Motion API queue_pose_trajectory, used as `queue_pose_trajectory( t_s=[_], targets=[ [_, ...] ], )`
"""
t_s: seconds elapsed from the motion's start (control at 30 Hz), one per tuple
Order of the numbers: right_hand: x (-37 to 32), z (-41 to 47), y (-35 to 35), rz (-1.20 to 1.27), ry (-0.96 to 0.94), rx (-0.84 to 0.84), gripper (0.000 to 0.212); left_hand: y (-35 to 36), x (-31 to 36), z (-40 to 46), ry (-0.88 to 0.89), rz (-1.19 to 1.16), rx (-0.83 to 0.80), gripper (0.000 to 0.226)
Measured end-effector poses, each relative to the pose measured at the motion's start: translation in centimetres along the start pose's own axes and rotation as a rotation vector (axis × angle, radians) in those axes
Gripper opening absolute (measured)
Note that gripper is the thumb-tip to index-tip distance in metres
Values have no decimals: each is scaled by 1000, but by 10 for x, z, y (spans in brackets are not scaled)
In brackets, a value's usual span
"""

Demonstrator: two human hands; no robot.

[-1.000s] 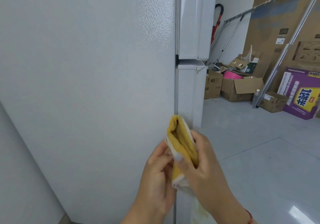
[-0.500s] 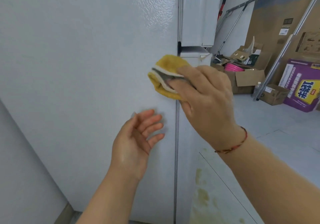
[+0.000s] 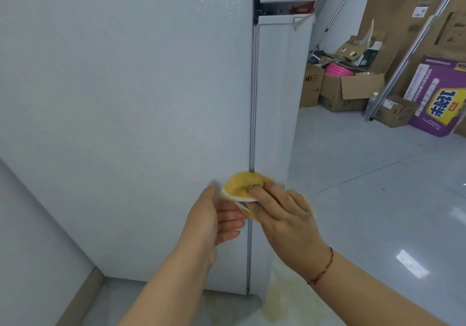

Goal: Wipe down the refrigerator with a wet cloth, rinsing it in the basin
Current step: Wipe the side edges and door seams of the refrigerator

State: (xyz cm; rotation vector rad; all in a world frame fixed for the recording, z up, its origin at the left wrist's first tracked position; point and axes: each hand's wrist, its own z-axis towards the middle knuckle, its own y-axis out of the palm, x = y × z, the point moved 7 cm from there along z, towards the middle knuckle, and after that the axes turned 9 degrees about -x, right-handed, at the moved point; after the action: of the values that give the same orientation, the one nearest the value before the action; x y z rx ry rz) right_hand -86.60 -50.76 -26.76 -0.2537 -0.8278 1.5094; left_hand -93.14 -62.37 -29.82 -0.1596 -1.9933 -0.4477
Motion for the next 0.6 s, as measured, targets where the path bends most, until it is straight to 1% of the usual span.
queue_pose_trajectory(
  t_s=[0.07,0.17,0.43,0.6],
  targets=[
    [-4,-10,8,15,-9,-26,36,-1,-10,5,-40,51,0,64],
    [-8,-20,17,34,-8,-56,36,0,-23,11,-41,86,-14,62],
    [-23,-57,43,50,-15,-140,42,6,-60,21,-94,15,-43,61],
    [-36,-90,72,102,-24,-250,43,-2,-99,31,-198,-3,-4,65]
  ],
)
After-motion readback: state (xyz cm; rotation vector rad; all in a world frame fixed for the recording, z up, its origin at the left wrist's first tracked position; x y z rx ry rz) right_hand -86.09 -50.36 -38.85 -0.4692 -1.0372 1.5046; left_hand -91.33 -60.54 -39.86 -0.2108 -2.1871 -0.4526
